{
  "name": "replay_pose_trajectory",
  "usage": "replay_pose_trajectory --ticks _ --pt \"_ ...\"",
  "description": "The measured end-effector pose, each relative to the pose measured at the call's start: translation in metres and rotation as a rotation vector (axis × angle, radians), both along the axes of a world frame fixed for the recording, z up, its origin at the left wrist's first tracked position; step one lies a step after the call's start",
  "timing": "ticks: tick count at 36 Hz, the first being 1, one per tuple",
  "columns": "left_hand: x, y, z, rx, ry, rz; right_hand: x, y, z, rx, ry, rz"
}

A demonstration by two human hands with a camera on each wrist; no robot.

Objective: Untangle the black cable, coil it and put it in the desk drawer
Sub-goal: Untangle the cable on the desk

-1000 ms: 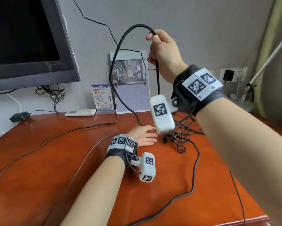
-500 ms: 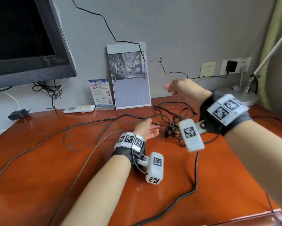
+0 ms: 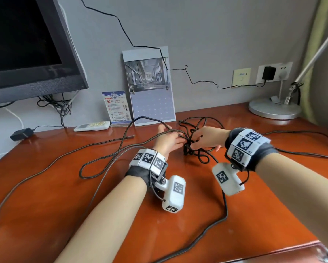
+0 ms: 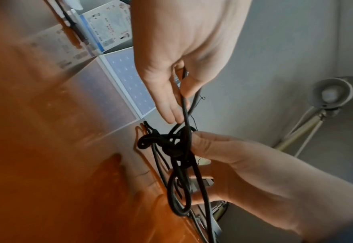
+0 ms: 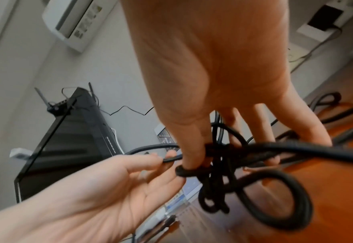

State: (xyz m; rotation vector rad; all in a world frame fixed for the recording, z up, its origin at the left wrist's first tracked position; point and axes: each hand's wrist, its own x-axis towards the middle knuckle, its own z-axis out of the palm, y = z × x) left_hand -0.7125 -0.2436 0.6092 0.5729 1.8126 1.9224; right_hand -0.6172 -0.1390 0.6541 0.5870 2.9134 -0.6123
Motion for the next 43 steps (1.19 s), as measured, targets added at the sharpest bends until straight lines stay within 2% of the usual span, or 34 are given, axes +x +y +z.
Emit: replay_pose_trajectory --ticks 6,10,14,16,19,23,26,28,30,33,35,37,40,41,43 --pt "-0.003 0.001 0.019 -0.012 0.241 0.11 -0.011 -0.004 -0.005 -0.22 0.209 -0.111" --pt "-0.006 -0.004 0.03 -0.075 0.413 0.085 -0.018 -0.009 0.001 -0.39 0.313 -0.111" --pt "-0.01 -0.013 0.038 -0.11 0.536 0.102 -0.02 -0.014 0.008 -0.449 0.401 -0.111" --pt "-0.01 -0.016 0.042 -0.136 0.601 0.117 -0.022 -0.016 0.01 -0.461 0.379 -0.112" --pt "-0.008 -0.021 0.048 -0.17 0.647 0.151 -0.022 -0.02 0.011 -0.414 0.325 -0.034" --pt "-0.015 -0.029 0.049 -0.167 0.679 0.256 -0.026 -0.023 0.004 -0.359 0.462 -0.05" --pt "-0.042 -0.045 0.049 -0.112 0.569 0.364 -0.03 -0.01 -0.005 -0.278 0.596 -0.14" --pt "-0.066 -0.064 0.05 -0.049 0.447 0.479 -0.026 0.001 -0.01 -0.224 0.607 -0.149" --pt "-0.086 -0.085 0.051 -0.08 0.39 0.653 -0.02 0.011 -0.013 -0.143 0.588 -0.164" --pt "-0.1 -0.109 0.055 -0.128 0.447 0.884 -0.014 0.022 -0.015 -0.034 0.55 -0.204" --pt "-0.101 -0.124 0.06 -0.147 0.515 0.953 -0.01 0.026 -0.015 0.026 0.517 -0.25" --pt "-0.109 -0.143 0.06 -0.193 0.662 0.995 -0.005 0.032 -0.014 0.072 0.478 -0.305" --pt "-0.125 -0.169 0.058 -0.378 0.969 0.903 0.0 0.042 -0.013 0.122 0.463 -0.354" --pt "-0.126 -0.176 0.057 -0.448 1.079 0.819 0.001 0.044 -0.013 0.126 0.464 -0.374" --pt "-0.121 -0.184 0.057 -0.6 1.16 0.594 0.001 0.047 -0.012 0.101 0.482 -0.404"
